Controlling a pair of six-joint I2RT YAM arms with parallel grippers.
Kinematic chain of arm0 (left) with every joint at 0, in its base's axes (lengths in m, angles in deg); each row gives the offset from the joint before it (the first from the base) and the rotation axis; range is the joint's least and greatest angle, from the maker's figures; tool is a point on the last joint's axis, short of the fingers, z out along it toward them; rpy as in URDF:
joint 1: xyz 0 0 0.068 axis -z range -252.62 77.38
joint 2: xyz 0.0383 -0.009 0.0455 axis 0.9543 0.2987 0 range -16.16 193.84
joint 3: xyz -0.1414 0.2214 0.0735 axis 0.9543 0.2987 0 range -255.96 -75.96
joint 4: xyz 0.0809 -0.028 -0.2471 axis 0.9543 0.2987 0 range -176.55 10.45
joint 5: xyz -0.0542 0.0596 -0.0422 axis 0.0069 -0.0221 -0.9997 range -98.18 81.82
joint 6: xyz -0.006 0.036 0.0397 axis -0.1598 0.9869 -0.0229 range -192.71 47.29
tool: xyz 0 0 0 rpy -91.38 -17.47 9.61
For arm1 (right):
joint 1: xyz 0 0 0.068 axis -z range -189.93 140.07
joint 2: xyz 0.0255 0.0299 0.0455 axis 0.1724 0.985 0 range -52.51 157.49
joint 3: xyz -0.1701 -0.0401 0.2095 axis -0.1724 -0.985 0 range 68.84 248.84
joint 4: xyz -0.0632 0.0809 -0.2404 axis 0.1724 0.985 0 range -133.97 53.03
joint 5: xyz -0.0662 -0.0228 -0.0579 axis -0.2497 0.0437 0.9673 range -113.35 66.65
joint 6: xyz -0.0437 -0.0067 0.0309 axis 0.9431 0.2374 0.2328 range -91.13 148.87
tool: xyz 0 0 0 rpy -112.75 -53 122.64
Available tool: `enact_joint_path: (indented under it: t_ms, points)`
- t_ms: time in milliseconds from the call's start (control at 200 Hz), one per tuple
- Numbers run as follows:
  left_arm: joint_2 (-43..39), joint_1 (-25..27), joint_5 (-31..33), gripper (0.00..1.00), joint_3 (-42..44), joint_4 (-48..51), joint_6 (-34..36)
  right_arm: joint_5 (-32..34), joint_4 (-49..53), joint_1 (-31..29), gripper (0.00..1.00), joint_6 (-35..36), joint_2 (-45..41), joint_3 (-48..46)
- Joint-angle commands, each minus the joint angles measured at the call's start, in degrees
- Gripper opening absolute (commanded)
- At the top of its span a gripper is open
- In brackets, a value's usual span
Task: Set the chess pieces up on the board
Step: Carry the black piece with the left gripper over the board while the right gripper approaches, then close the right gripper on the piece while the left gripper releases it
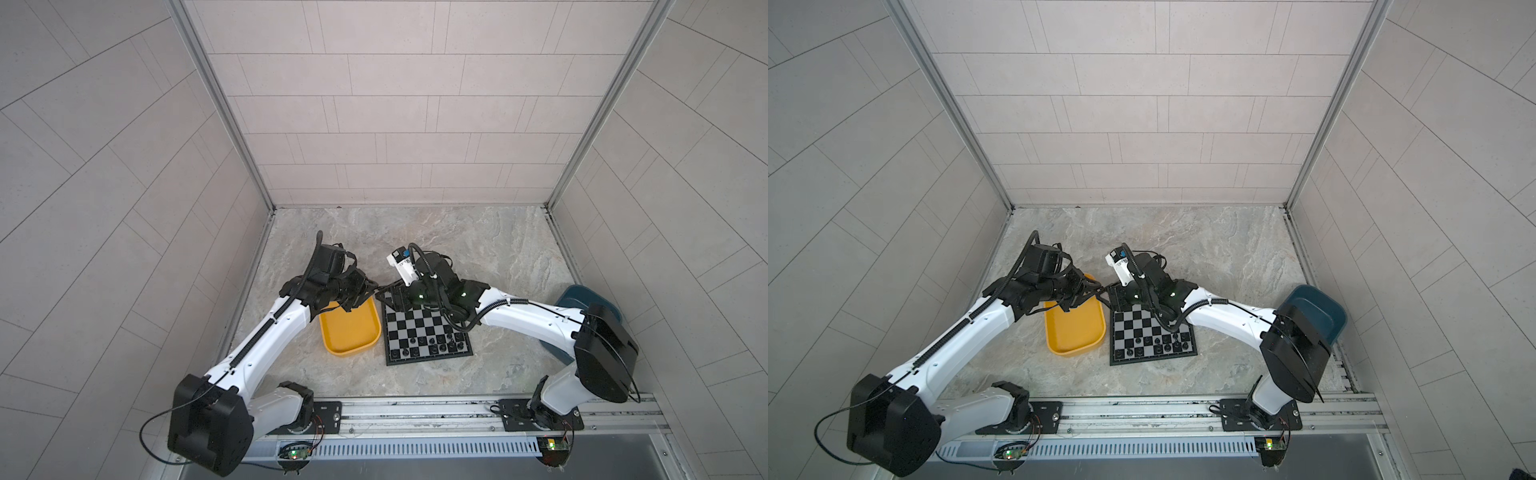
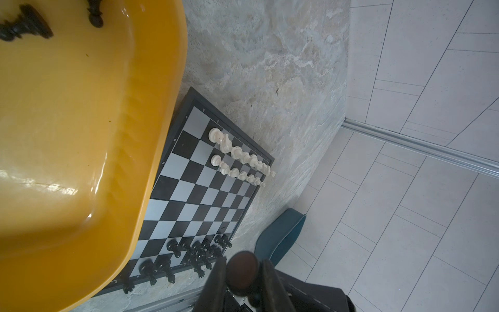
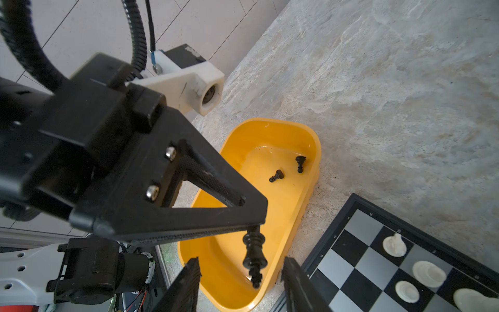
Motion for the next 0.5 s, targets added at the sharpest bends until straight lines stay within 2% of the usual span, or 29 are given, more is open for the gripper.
enact_joint_path:
  t_ms: [0,120,495]
  points:
    - [-1.0,0.4,-0.6,0.23,0.6,-0.5,-0.3,0.5,0.7,-0.5,0.49,0.2,0.8,1.8]
    - [-1.4,0.5,-0.4,0.23,0.8,-0.2,-0.1,1.2,0.9,-0.5,0.47,0.0,1.2,2.2]
    - [-1.3,0.7,-0.4,0.23,0.5,-0.2,-0.1,1.2,2.2,-0.5,0.29,-0.3,3.3,4.4]
